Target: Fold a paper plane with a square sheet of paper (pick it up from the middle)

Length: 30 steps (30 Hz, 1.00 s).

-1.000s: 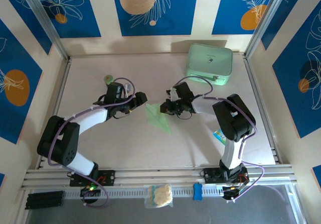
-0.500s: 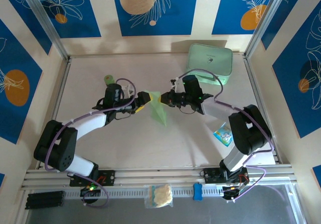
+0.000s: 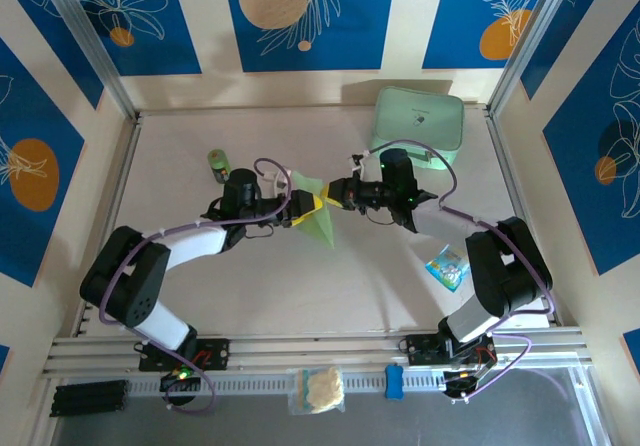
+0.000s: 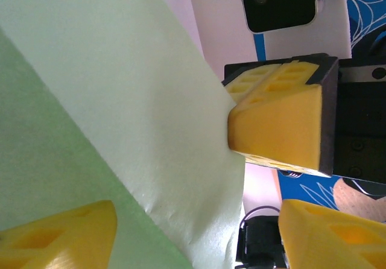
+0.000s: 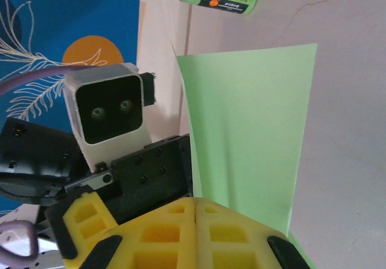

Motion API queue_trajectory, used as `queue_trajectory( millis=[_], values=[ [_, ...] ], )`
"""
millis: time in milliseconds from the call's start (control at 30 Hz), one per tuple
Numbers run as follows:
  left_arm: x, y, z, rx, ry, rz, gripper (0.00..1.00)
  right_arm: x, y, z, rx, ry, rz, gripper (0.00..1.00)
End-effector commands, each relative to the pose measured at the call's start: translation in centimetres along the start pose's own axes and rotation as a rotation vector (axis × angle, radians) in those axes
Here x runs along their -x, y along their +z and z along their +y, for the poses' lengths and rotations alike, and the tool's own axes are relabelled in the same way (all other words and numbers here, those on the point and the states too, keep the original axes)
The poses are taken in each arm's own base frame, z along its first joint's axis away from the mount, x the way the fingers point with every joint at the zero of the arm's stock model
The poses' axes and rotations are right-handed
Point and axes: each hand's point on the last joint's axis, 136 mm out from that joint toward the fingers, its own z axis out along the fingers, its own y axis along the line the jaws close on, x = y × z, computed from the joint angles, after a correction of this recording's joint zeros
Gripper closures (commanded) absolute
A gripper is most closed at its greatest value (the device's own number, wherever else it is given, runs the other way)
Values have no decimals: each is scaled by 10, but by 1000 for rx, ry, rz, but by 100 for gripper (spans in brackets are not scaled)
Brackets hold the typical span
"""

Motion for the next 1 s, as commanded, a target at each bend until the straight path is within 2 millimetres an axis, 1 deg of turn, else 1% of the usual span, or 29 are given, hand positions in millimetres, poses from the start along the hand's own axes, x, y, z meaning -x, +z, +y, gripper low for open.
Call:
queue_trajectory(
  millis=[0,100,300,400,467,533,733,867,967],
  values=[
    [6,4,-27,-86,72,5,34,-2,-5,13,63,10,14,96],
    [8,3,-32,-104,82,-5,45,0,-6,10,66,17,11,96],
    [11,2,-37,-121,90,-21,53,2,-6,0,56,44,5,95],
    [11,1,-36,-118,94,-27,56,2,-7,-4,51,55,0,93],
    [11,1,-36,-116,97,-28,61,1,-6,-7,47,60,1,92],
    [12,1,-36,-114,109,-32,65,1,-7,-8,45,64,0,91],
    [12,1,-32,-92,120,-36,71,0,-6,-8,47,63,3,91],
    [12,2,-29,-74,117,-35,79,0,-7,-9,44,61,4,90],
    [13,2,-28,-62,119,-39,86,0,-10,-10,34,51,-3,84]
  ],
)
